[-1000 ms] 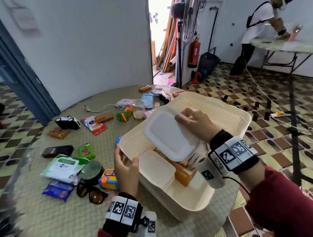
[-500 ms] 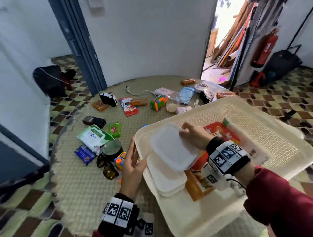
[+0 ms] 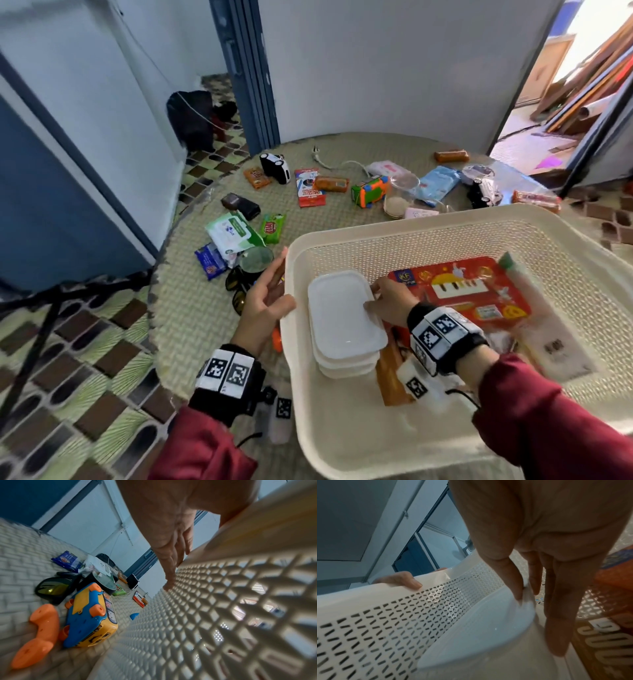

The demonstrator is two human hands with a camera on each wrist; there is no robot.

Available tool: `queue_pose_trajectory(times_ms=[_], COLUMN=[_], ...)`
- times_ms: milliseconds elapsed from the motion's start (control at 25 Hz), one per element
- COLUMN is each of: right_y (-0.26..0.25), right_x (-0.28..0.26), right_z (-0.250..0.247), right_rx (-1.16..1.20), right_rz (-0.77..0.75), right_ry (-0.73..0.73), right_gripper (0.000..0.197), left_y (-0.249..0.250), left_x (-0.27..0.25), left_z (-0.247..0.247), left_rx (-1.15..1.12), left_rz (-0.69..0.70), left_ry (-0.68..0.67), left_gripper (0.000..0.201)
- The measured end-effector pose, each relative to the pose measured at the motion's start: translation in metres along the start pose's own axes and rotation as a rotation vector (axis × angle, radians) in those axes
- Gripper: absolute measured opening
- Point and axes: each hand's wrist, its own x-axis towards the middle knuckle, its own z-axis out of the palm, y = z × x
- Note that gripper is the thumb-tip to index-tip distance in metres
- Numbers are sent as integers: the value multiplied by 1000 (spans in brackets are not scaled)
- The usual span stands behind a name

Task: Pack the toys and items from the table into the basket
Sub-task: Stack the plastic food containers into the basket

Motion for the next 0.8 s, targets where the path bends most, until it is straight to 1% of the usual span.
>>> queue_pose_trajectory(times_ms=[40,120,160,240,280,320,360,440,480,600,800], right_y=[1,4,5,6,4,2,0,0,0,-2,-8], right_x=[2,2,-1,-11,-16,-23,-28,-31,-31,-29,-27], right_z=[1,-1,-4,-7,-8,-6,-3,5,8,15,19], right_rx=[-2,24,27,-63,-147,-237,-318,-412,-417,-397,-447], right_rz=[-10,-48,-103,-310,-424,-505,-542,-541,-533,-534,-539], right_ry=[-2,21,64,145,133,78,2,-113,-125,-96,-73], right_gripper=[36,49,56,63,65,68,73,83,86,85,86], left_y=[0,-1,-2,-3,-4,-4,-4,-5,-5,-6,-7], left_x=[0,0,0,0,0,0,0,1,1,0,1], left_z=[0,-1,-1,-2,-3,-3,-4,-5,-5,-5,-8], left_rx=[-1,-4,-5,-1,-1,-3,-9,-20,-22,-42,-27], left_rz=[3,3,0,2,3,-2,-5,-8,-9,-12,-10], left_ry=[-2,-2,-4,-11,-16,-21,-27,-36,-38,-44,-52], left_gripper=[85,87,88,90,91,90,90,88,87,84,84])
